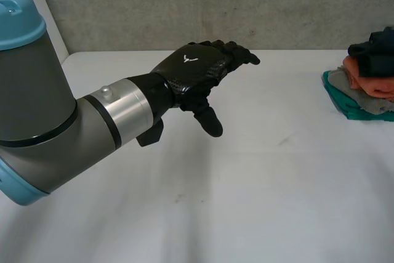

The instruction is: Fold the laundry.

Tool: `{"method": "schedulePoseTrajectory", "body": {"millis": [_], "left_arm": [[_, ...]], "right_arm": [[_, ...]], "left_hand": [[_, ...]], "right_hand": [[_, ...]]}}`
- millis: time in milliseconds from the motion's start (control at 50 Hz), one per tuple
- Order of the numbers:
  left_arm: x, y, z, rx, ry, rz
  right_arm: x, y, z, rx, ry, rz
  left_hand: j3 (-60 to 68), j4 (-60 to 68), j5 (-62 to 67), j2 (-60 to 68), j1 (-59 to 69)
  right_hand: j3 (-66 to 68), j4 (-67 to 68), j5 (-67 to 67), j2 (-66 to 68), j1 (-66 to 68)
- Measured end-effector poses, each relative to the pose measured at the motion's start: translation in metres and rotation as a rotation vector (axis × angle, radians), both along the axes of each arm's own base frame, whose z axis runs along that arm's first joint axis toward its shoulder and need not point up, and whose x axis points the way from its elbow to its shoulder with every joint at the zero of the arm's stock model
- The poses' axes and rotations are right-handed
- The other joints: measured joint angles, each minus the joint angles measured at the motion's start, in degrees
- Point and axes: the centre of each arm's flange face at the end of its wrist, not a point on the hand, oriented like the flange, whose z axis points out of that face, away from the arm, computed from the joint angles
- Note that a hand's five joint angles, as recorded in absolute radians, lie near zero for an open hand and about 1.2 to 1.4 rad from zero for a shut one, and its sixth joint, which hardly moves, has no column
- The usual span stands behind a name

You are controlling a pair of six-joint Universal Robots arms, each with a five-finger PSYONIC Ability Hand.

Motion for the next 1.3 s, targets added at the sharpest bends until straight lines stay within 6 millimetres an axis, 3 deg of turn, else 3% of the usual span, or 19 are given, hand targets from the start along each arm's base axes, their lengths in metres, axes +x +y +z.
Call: {"method": "schedulePoseTrajectory", "body": {"millis": [200,300,400,600,660,680,740,800,880,940,1140,1300], "left_arm": [[0.0,0.002,0.001,-0.001,0.001,-0.004],[0.0,0.002,0.0,0.0,0.0,-0.003],[0.001,0.003,-0.002,0.008,-0.004,-0.003],[0.001,0.003,-0.008,0.022,-0.014,-0.004],[0.001,0.003,-0.008,0.022,-0.014,-0.004],[0.0,0.002,-0.007,0.02,-0.012,-0.004],[0.0,0.002,-0.006,0.016,-0.009,-0.004],[0.0,0.002,-0.005,0.012,-0.006,-0.004],[0.0,0.002,-0.005,0.01,-0.004,-0.004],[0.0,0.002,-0.005,0.009,-0.004,-0.004],[0.0,0.002,-0.003,0.006,-0.001,-0.004],[0.001,0.003,-0.004,0.008,-0.003,-0.004]], "right_arm": [[0.007,-0.008,0.057,-0.119,-0.053,0.013],[0.015,-0.011,0.07,-0.155,-0.062,0.029],[0.018,-0.013,0.051,-0.119,-0.073,0.036],[0.019,-0.005,-0.035,0.019,-0.073,0.076],[0.019,-0.005,-0.035,0.019,-0.073,0.076],[0.012,0.001,-0.057,0.067,-0.068,0.083],[0.005,0.005,-0.067,0.097,-0.066,0.087],[-0.002,0.008,-0.071,0.116,-0.065,0.088],[-0.013,0.01,-0.071,0.128,-0.072,0.07],[-0.022,0.011,-0.068,0.138,-0.082,0.05],[-0.047,0.022,-0.044,0.2,-0.122,-0.026],[-0.094,0.048,-0.021,0.225,0.014,-0.22]], "left_hand": [[0.0,0.0,0.0,0.0,0.0],[0.0,0.0,0.0,0.0,0.0],[0.0,0.0,0.0,0.0,0.0],[0.0,0.0,0.0,0.0,0.0],[0.0,0.0,0.0,0.0,0.0],[0.0,0.0,0.0,0.0,0.0],[0.0,0.0,0.0,0.0,0.0],[0.0,0.0,0.0,0.0,0.0],[0.0,0.0,0.0,0.0,0.0],[0.0,0.0,0.0,0.0,0.0],[0.0,0.0,0.0,0.0,0.0],[0.0,0.0,0.0,0.0,0.0]], "right_hand": [[0.0,0.0,0.0,0.0,0.0],[0.0,0.0,0.0,0.0,0.0],[0.0,0.0,-0.05,0.0,0.0],[0.0,0.0,-0.05,0.0,0.0],[0.0,0.0,-0.05,0.0,0.0],[0.0,0.0,-0.05,0.0,0.0],[0.05,0.14,-0.06,0.0,0.0],[0.25,0.25,-0.06,0.0,0.0],[-33.57,-35.59,-34.15,-36.71,-33.0],[-51.11,-53.58,-47.58,-53.39,-40.03],[-54.04,-54.76,-50.4,-54.53,-40.08],[-54.04,-54.76,-50.52,-54.53,-40.08]]}}
